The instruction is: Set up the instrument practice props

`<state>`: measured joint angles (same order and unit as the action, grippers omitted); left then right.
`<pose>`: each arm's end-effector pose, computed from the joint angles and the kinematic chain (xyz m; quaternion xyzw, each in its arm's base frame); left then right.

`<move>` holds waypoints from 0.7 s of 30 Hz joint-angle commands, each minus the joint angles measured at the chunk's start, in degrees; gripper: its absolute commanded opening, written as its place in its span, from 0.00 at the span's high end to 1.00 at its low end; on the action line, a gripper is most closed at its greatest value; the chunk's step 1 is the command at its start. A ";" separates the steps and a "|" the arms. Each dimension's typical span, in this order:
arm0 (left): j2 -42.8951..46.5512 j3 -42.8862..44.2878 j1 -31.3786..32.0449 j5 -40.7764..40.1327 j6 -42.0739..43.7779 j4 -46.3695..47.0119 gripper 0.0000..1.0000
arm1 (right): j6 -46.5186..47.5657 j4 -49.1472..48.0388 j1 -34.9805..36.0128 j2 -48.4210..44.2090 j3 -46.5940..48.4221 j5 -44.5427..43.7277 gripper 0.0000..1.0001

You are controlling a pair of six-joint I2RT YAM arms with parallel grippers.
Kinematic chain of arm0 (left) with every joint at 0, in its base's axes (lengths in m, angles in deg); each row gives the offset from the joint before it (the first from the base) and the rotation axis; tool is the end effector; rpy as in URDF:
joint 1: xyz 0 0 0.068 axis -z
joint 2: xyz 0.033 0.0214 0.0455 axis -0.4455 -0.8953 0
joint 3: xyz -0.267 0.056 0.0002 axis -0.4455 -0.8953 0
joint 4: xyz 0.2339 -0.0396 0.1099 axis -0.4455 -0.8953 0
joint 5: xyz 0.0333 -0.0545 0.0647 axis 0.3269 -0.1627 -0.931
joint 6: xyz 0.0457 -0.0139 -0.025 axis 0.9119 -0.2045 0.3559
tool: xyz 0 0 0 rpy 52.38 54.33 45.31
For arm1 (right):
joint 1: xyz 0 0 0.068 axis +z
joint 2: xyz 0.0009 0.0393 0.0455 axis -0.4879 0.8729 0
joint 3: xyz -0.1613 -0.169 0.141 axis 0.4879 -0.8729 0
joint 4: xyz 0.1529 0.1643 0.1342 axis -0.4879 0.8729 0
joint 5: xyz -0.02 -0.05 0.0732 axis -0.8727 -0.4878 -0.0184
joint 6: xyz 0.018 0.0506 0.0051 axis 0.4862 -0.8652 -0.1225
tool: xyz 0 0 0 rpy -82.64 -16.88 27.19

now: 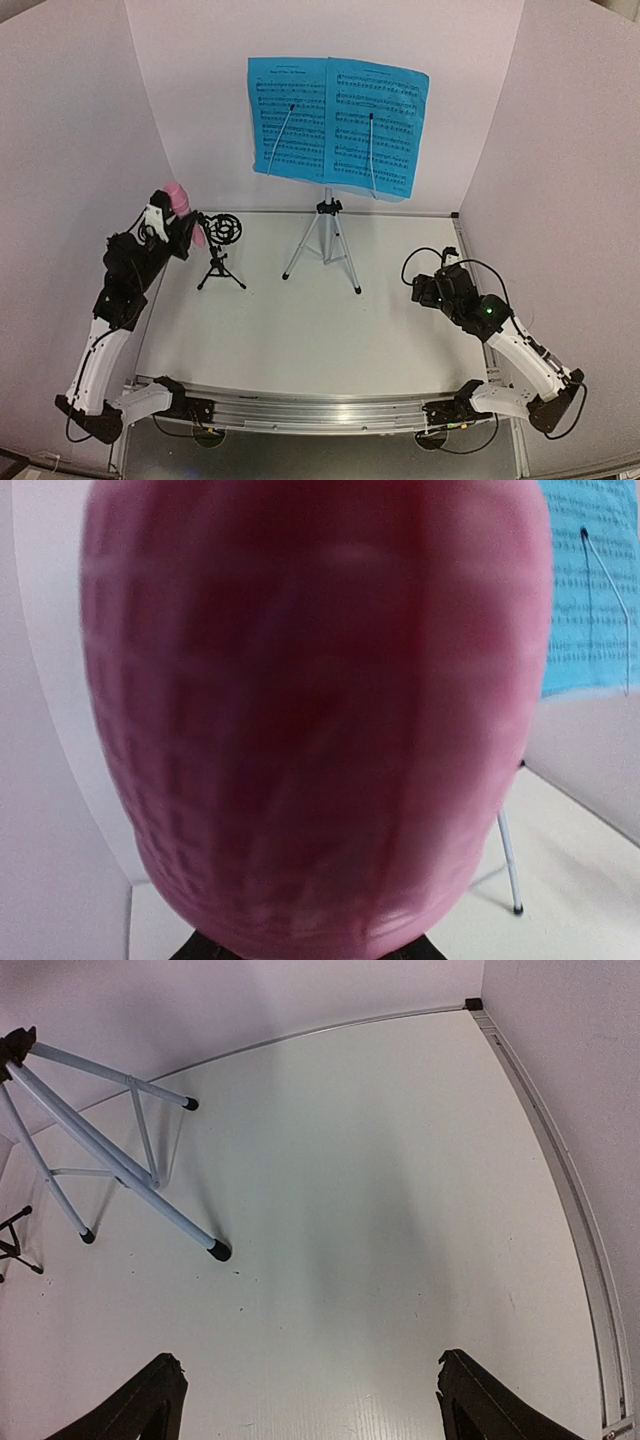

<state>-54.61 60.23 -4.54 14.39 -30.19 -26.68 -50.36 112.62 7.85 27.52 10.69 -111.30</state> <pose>0.1778 -0.0727 0.4611 0.1696 0.6842 -0.1169 0.6996 0.1802 0.1148 0.3429 0.0864 0.8751 0.0675 0.4713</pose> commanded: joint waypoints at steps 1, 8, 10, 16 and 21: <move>-9.05 5.68 -0.12 -2.04 -0.06 23.28 1.00 | -0.15 -1.28 0.12 -0.40 1.65 -1.29 0.15; -17.96 6.41 -0.11 5.51 -1.42 30.98 1.00 | 0.33 -1.39 0.14 -3.25 0.00 -2.99 0.14; -18.97 5.71 -0.11 5.29 -0.68 31.02 1.00 | 0.47 -1.36 0.13 -4.26 -0.51 -3.28 0.14; -17.50 0.33 -0.12 2.56 -0.09 31.97 1.00 | 0.46 -1.38 0.12 -6.62 -2.17 -4.70 0.14; -15.90 -1.18 -0.38 -1.96 1.82 29.67 1.00 | 0.64 -1.37 0.12 -7.31 -3.01 -4.73 0.14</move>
<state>-73.54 59.31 -4.54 16.77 -29.99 1.11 -49.98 112.20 7.85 20.88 8.48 -114.46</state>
